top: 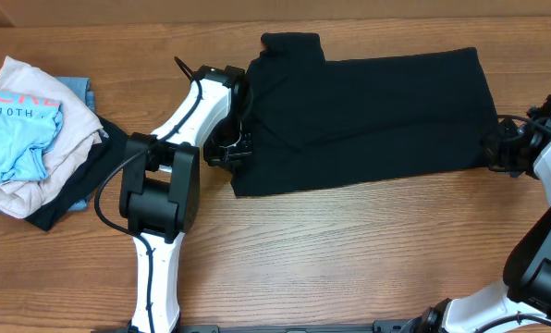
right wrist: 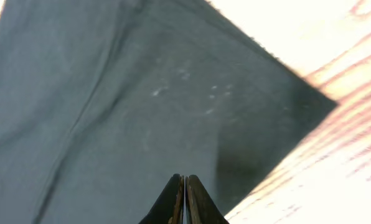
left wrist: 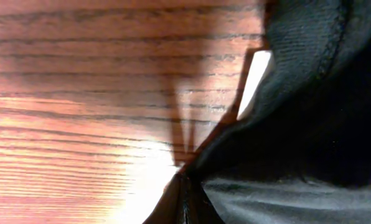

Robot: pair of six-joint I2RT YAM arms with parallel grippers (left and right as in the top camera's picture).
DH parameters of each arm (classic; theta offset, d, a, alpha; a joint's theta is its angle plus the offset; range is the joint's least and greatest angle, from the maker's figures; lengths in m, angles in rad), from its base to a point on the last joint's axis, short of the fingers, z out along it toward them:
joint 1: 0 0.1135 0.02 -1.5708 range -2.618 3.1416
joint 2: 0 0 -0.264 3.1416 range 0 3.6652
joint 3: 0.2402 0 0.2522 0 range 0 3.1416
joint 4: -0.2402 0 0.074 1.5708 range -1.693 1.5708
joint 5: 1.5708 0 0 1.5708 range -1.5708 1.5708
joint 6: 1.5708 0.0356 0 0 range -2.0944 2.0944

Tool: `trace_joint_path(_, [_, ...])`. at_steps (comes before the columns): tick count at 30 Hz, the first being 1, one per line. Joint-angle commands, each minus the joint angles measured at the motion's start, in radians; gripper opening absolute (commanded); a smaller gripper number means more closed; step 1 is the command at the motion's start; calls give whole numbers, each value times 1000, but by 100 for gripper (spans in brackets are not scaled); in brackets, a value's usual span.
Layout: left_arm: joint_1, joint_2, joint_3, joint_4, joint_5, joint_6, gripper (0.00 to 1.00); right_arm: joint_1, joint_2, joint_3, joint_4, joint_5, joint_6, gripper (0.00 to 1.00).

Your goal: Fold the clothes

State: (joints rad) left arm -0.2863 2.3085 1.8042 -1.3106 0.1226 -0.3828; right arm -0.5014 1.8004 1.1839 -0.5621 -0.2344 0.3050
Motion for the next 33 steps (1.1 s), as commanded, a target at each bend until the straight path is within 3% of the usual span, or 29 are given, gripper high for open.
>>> trace_joint_path(1, [20, -27, 84, -29, -5, 31, 4, 3, -5, 10, -14, -80, -52, 5])
trace_joint_path(6, [18, -121, 132, 4, 54, 31, 4, 3, -5, 6, -62, 28, -67, 4])
trace_joint_path(11, [-14, -107, 46, 124, 168, 31, 4, 3, 3, -48, 40, 84, -83, 4])
trace_joint_path(20, [-45, -104, -37, 224, 171, 31, 4, 3, 75, -85, 187, 61, -109, 4])
trace_joint_path(28, [-53, -104, -222, 351, 184, 19, 4, 3, 155, -85, 214, 53, -123, 4])
trace_joint_path(33, [-53, -104, -240, 309, 135, 19, 5, 2, 160, -85, 160, 71, -87, 4])
